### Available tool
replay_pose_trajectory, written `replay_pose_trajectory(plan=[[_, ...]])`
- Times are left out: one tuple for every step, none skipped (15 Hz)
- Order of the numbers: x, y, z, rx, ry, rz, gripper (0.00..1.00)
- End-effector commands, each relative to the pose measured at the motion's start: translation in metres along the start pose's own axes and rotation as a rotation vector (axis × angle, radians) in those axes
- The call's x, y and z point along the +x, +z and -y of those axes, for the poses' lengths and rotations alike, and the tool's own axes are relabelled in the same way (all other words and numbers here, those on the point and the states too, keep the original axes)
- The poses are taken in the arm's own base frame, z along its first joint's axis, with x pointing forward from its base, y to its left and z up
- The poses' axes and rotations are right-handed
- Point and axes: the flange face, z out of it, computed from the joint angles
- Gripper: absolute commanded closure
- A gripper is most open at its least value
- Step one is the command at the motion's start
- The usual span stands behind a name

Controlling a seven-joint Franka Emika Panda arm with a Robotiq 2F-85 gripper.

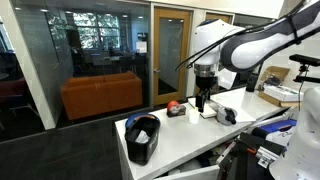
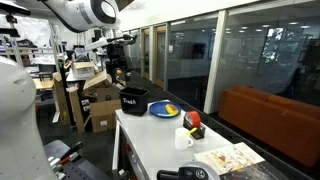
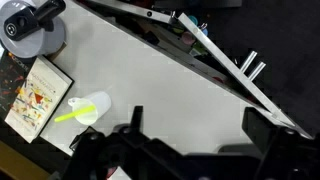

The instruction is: Take the pen out of the cup and put it on the counter

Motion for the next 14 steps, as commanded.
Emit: replay_pose_trajectory(plan=[[0.0001, -0.0004, 0.0, 0.0, 0.0, 0.001, 0.0], [0.0001, -0.0004, 0.0, 0.0, 0.0, 0.001, 0.0], [0.0001, -0.0004, 0.0, 0.0, 0.0, 0.001, 0.0], [0.0001, -0.0004, 0.0, 0.0, 0.0, 0.001, 0.0], [0.0001, -0.0004, 0.0, 0.0, 0.0, 0.001, 0.0], [0.0001, -0.0004, 0.0, 0.0, 0.0, 0.001, 0.0], [0.0001, -0.0004, 0.0, 0.0, 0.0, 0.001, 0.0], [0.0001, -0.0004, 0.0, 0.0, 0.0, 0.001, 0.0], [0.0001, -0.0004, 0.0, 0.0, 0.0, 0.001, 0.0], [0.0001, -0.0004, 0.0, 0.0, 0.0, 0.001, 0.0], [0.0001, -0.0004, 0.0, 0.0, 0.0, 0.001, 0.0], [0.0001, -0.0004, 0.0, 0.0, 0.0, 0.001, 0.0], [0.0042, 0.0018, -0.0011, -0.005, 0.002, 0.001, 0.0], [0.0097, 0.004, -0.0031, -0.009, 0.006, -0.003, 0.0]])
